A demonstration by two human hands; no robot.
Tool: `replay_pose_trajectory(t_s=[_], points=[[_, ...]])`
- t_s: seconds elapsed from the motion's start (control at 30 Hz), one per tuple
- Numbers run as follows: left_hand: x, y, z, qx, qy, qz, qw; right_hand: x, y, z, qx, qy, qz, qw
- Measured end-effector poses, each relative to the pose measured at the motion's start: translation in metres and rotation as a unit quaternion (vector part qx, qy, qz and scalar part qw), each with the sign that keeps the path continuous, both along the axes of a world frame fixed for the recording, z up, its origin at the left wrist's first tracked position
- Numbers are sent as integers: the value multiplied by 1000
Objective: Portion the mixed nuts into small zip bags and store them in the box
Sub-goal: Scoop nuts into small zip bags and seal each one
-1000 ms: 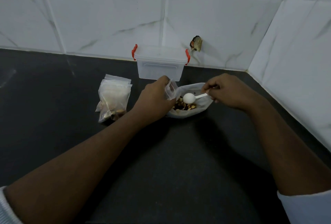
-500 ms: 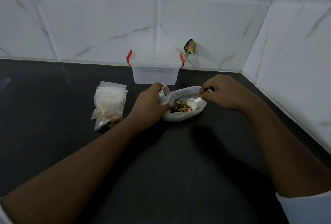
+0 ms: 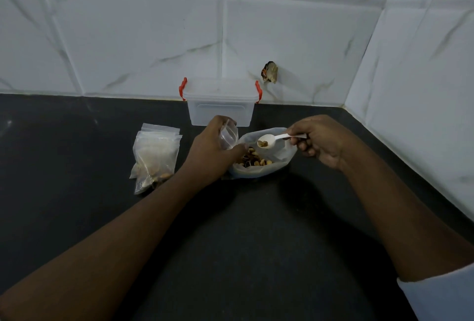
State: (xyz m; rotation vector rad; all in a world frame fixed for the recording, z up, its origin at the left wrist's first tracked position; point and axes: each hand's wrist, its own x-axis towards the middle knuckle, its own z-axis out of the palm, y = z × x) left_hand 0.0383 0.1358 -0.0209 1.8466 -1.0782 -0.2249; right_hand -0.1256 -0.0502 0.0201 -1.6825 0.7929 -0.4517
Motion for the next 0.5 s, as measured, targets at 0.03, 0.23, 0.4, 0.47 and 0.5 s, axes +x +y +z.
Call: replay_pose_trajectory(t_s=[0.03, 0.23, 0.4, 0.47, 0.5], points=[[0, 0, 1, 2, 8, -5, 1000, 0, 0, 1, 9, -17, 6, 1000], [0, 0, 0, 5, -17, -15, 1000, 6, 16, 5, 63, -126, 96, 985], [0, -1, -1, -5, -13, -16, 1000, 11, 34, 4, -41, -108, 123, 986], [1, 0, -1, -13, 0, -19, 1000, 10, 36, 3, -138, -99, 142, 975], [2, 0, -2, -19, 3, -23, 1000, 10, 37, 2, -197, -94, 152, 964]])
